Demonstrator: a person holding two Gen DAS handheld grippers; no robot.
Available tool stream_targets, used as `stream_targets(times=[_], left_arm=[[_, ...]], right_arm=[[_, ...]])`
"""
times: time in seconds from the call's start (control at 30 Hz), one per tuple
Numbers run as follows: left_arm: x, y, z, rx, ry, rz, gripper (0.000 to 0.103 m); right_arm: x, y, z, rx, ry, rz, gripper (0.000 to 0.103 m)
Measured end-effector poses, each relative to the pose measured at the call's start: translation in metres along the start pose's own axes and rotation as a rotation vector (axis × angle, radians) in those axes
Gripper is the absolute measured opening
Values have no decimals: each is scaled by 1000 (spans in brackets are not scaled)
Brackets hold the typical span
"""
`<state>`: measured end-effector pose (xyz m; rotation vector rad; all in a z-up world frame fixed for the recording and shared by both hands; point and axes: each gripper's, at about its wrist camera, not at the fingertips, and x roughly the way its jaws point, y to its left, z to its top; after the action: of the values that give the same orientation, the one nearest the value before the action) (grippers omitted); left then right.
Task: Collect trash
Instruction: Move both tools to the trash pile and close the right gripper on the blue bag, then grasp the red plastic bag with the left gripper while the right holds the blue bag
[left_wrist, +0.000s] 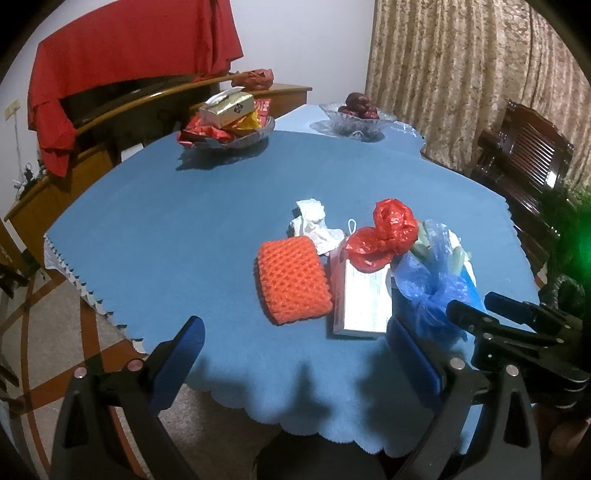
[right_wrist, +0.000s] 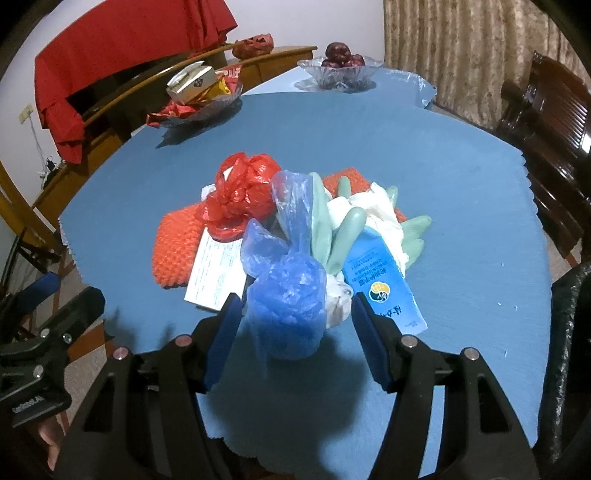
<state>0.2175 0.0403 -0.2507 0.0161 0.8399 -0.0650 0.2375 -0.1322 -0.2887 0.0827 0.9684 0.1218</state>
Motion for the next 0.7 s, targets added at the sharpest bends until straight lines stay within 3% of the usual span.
stream_targets(times=[0.3, 0.43, 0.57, 0.7], left_arm=[[20, -3, -1, 28, 5, 2, 97], [23, -7, -2, 33, 11, 3, 97], [23, -13, -2, 42, 3, -1, 97], [28, -20, -3, 61, 8, -5, 97]], right_arm=[[23, 0, 1, -15, 38, 0, 45], [22, 0, 2, -26, 36, 10, 26], [17, -2, 3, -13, 34, 37, 16], [4, -5, 4, 2, 10, 54, 15]])
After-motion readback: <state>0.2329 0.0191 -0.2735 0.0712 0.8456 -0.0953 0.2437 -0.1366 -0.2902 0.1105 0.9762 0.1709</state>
